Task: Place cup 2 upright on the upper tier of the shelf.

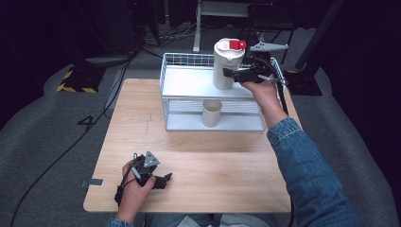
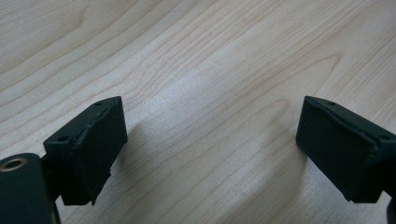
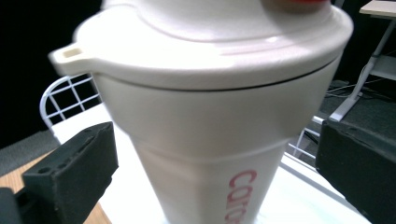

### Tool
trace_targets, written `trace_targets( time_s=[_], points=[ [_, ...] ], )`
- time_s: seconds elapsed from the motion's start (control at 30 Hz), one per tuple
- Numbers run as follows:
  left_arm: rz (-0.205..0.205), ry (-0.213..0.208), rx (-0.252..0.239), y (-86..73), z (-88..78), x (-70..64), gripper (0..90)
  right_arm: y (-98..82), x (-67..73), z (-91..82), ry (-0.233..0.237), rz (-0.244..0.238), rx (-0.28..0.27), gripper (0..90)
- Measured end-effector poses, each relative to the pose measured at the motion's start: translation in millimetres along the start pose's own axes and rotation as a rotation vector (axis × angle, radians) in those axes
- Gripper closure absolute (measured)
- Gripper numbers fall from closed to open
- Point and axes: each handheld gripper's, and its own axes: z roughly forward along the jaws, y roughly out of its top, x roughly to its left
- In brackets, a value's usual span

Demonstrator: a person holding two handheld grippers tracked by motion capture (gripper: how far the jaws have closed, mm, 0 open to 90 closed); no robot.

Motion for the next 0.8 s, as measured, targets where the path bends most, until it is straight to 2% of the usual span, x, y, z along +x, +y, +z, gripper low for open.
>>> trace_targets(
  time_s=[0.37, 0.6, 0.67, 0.8],
  points=[
    [0.005, 0.001, 0.003, 0.2, -0.3, 0.2, 9.1, 1.1, 5.2, -36.6, 0.032, -0.010, -0.018, 0.0],
    [-0.008, 0.012, 0.003, -1.2, -1.4, -1.4, 9.1, -1.4, 5.5, -62.5, 0.040, -0.032, -0.025, 0.0],
    [-0.008, 0.015, 0.004, -2.1, -2.3, -1.6, 9.1, -3.5, 5.3, -70.4, 0.049, -0.021, -0.026, 0.0],
    [-0.020, 0.018, 0.001, -4.1, -3.7, -2.7, 9.1, -8.3, 6.3, -83.5, 0.051, -0.031, -0.028, 0.0]
  ],
)
